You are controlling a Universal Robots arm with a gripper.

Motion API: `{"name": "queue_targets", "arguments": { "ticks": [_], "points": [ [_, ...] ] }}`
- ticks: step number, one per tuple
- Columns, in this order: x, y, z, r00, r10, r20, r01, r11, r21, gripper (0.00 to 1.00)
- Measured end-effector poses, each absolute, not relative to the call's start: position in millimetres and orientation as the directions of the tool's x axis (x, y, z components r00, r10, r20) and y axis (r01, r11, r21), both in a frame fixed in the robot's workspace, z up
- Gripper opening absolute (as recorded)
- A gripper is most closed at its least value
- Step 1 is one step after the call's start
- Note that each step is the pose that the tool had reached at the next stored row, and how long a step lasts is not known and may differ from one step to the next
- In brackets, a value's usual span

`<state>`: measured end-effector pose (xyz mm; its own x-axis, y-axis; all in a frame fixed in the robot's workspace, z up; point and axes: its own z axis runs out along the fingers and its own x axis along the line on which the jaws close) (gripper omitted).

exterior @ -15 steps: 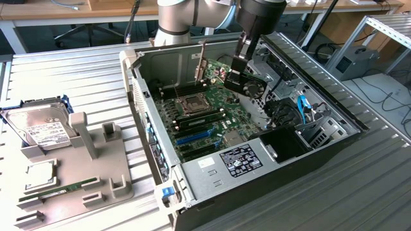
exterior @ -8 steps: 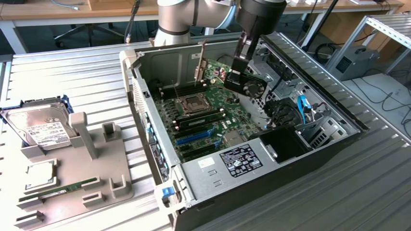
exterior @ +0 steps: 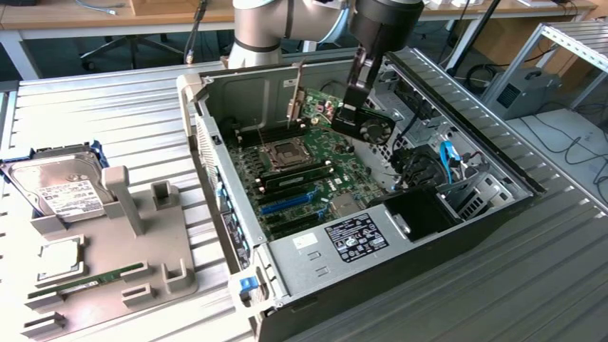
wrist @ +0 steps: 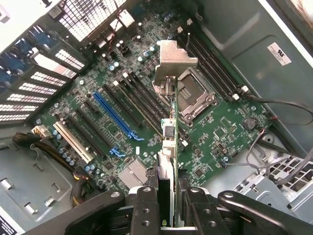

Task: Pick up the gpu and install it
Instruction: 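Insert the gpu into the slot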

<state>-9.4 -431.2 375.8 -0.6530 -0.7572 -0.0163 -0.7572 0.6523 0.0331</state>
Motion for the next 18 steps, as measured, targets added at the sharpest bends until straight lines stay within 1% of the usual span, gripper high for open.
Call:
{"name": "queue_targets", "arguments": {
  "ticks": [18],
  "points": [
    [-9.4, -431.1, 375.8, -0.606, -0.795, -0.016, -0.795, 0.605, 0.033, 0.26]
  ]
}}
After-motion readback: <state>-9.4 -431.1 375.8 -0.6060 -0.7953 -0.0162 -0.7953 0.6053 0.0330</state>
